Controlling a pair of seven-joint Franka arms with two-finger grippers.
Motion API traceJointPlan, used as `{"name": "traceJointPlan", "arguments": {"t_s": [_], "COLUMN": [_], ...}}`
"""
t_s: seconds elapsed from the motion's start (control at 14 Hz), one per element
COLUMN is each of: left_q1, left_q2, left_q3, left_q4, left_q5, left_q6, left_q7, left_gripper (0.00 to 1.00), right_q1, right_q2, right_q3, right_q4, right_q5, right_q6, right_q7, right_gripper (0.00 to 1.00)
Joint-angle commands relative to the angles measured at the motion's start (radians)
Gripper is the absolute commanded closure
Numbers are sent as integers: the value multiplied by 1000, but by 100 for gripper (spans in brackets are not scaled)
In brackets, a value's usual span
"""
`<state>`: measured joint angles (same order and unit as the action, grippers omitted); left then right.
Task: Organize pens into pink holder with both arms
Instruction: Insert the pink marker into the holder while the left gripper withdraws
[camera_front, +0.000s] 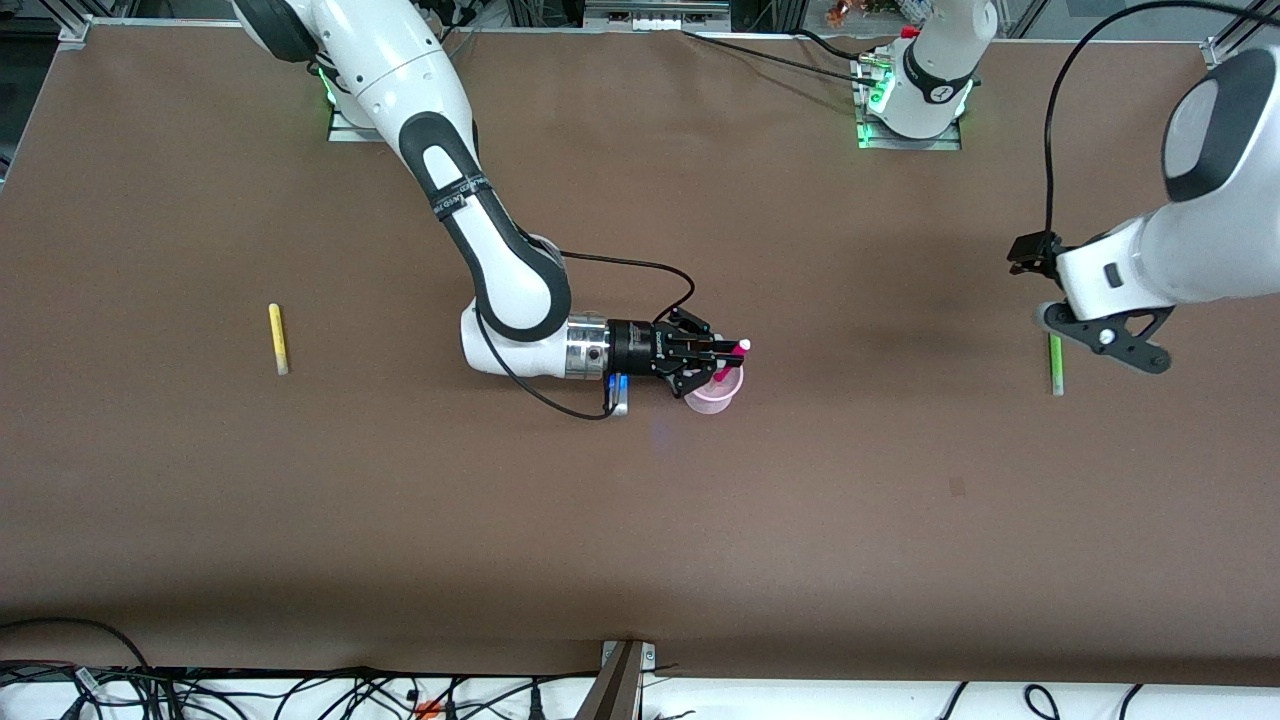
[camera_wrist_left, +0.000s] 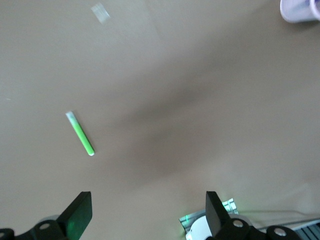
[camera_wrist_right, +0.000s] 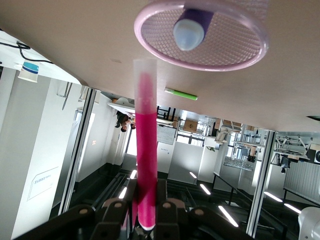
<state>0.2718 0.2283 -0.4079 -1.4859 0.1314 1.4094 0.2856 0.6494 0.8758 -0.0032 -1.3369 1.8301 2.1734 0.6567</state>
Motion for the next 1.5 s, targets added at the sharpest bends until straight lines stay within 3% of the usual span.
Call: {"name": "traceJointPlan", "arguments": {"t_s": [0.0,0.07,0.14,0.21,0.43,0.86,0.93,1.0,1.07,1.36,1.43], "left_q1": [-93,-212,-292,-304,-315,-298,-299,-304,-309,-307,-307], "left_q2": [-77,-119,-150,-177,-306,-296,-296,-296,-291,-282,-277], "left_q3": [52,195,281,305,316,304,302,301,301,302,301], "left_q4": [26,-8,-31,-65,-264,-252,-249,-247,-240,-234,-232], "left_q5": [17,11,-12,-56,-72,-98,-98,-96,-95,-95,-95], "left_q6": [20,54,93,118,288,258,256,253,255,253,253], "left_q7": [-32,-37,-63,-116,-203,-212,-210,-212,-214,-212,-212], "left_gripper": [0,0,0,0,0,0,0,0,0,0,0], "right_q1": [29,30,33,33,32,32,32,32,32,24,24], "right_q2": [19,22,26,28,26,26,28,26,23,-13,-30], "right_q3": [-8,-8,-8,-8,-9,-9,-9,-9,-9,-21,-49], "right_q4": [10,7,5,4,-28,-65,-65,-65,-65,-61,-61], "right_q5": [75,90,92,92,89,86,86,86,84,77,52], "right_q6": [13,11,11,13,8,8,8,9,10,8,6], "right_q7": [-87,-112,-121,-121,-155,-227,-241,-246,-246,-241,-241], "right_gripper": [100,100,100,100,100,97,69,14,0,0,0]}}
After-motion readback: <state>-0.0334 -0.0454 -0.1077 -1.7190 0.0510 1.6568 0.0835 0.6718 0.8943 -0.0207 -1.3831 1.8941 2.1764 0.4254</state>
